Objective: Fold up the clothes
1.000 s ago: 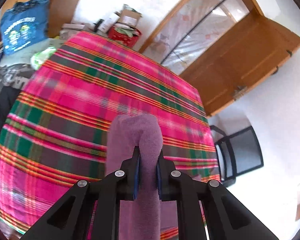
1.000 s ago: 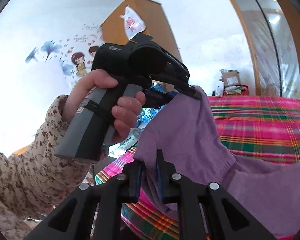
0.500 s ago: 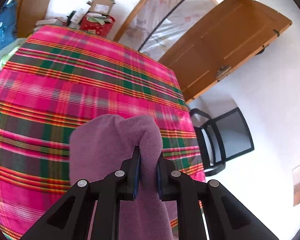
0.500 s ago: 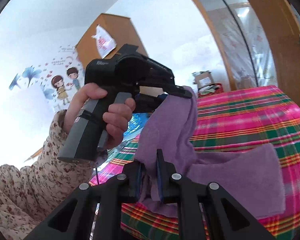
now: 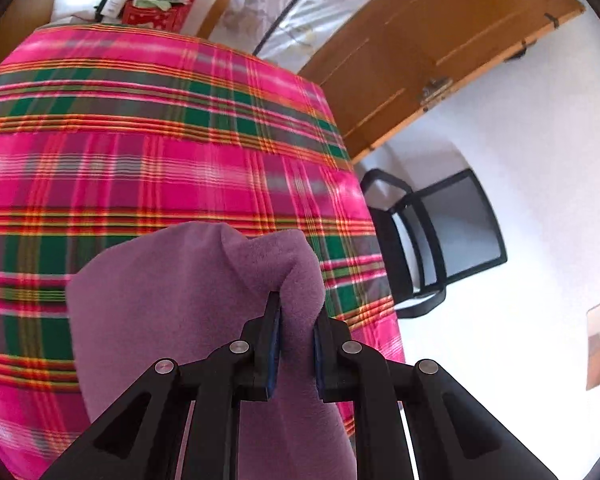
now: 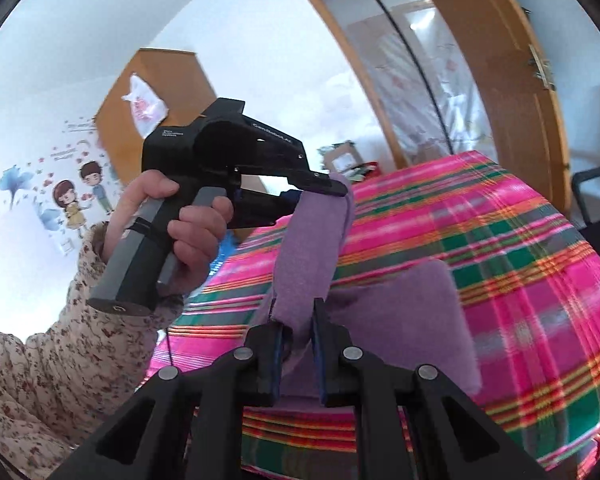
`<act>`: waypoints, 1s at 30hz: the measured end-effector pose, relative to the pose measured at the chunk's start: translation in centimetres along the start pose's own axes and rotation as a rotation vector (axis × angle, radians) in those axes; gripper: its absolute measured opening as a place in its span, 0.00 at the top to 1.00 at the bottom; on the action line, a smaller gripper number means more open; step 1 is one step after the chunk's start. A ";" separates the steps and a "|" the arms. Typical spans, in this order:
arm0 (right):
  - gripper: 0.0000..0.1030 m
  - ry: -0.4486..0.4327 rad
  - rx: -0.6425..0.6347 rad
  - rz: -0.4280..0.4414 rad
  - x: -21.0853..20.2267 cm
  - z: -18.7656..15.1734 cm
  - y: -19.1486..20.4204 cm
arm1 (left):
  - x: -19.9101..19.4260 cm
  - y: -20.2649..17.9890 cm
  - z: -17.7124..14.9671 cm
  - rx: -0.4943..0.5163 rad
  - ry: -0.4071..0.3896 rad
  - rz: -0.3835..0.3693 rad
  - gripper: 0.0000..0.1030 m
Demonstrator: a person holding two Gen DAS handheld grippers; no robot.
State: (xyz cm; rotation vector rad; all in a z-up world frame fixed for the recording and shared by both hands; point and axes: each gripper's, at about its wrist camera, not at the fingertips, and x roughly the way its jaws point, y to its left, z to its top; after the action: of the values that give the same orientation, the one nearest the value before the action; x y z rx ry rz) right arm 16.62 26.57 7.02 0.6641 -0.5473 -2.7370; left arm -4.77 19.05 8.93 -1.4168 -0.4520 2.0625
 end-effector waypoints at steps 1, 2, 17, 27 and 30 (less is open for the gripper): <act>0.87 -0.002 0.005 -0.013 -0.1 -0.1 -0.6 | 0.6 -0.3 0.1 0.005 0.010 0.002 0.87; 0.87 -0.005 0.009 -0.029 -0.3 -0.2 -1.0 | 1.1 -0.5 0.1 0.009 0.018 0.004 0.87; 0.87 0.054 0.105 -0.173 0.3 -1.9 -7.5 | 8.6 -1.3 0.0 0.003 0.140 0.022 0.80; 0.83 0.119 0.149 -0.204 1.2 -2.9 -9.9 | 5.8 0.8 -1.6 0.051 0.129 -0.003 0.75; 0.81 0.134 0.176 -0.194 1.3 -3.0 -10.6 | 3.7 2.8 -2.7 0.035 0.096 -0.006 0.75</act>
State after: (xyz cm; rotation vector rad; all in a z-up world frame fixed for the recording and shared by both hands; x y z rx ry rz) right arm 15.16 34.64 -0.40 0.9833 -0.7334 -2.8151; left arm -4.05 19.10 3.64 -1.4853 -0.3781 1.9783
